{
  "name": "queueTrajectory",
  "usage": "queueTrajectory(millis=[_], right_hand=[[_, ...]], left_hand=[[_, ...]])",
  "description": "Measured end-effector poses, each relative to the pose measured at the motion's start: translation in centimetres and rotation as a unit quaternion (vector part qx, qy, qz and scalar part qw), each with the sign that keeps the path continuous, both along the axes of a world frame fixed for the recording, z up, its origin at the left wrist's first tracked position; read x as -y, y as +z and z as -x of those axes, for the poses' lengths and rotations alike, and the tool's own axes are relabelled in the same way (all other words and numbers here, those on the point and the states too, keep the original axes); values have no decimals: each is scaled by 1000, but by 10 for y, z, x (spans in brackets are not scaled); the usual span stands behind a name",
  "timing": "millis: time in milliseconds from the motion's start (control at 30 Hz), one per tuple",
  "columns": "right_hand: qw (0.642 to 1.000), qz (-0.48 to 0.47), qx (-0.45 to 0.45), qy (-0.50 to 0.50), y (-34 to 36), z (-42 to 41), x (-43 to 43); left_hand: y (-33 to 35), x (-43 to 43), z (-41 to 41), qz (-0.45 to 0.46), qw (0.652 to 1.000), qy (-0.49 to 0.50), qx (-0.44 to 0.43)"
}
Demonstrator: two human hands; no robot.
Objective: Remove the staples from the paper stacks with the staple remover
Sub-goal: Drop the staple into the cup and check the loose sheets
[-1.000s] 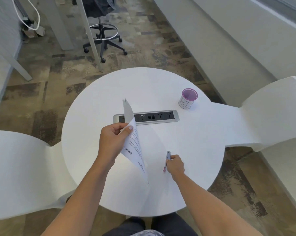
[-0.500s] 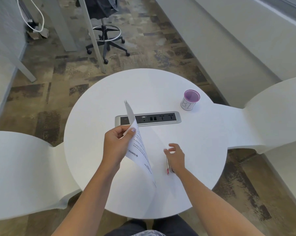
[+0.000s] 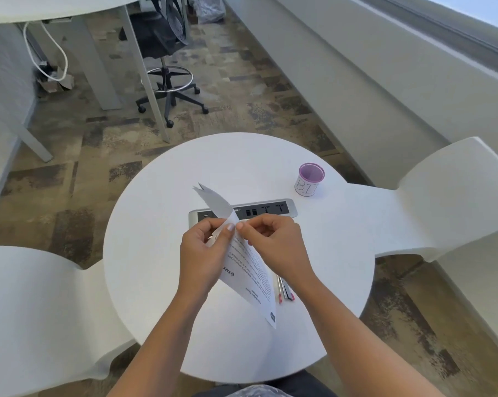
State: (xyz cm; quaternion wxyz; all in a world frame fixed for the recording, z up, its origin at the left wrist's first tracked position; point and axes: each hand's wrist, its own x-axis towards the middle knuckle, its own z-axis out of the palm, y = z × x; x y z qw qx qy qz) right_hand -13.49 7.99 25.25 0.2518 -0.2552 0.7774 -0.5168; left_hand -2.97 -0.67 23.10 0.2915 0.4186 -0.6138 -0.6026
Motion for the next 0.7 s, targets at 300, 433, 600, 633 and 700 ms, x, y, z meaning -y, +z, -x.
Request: queueTrajectory(millis=[300, 433, 600, 633, 700], right_hand=[[992, -78, -98, 26, 14, 2, 6], [969, -115, -208, 59, 22, 0, 10], [966, -95, -222, 90, 20, -1, 12], [968, -83, -222, 87, 18, -2, 11], [973, -54, -215, 70, 14, -5, 10]], left_hand=[[9, 0, 3, 61, 998, 0, 13], [12, -1, 3, 80, 996, -9, 29], [12, -1, 4, 63, 998, -5, 30], [13, -1, 4, 54, 998, -2, 25], [14, -2, 5, 33, 999, 11, 10]])
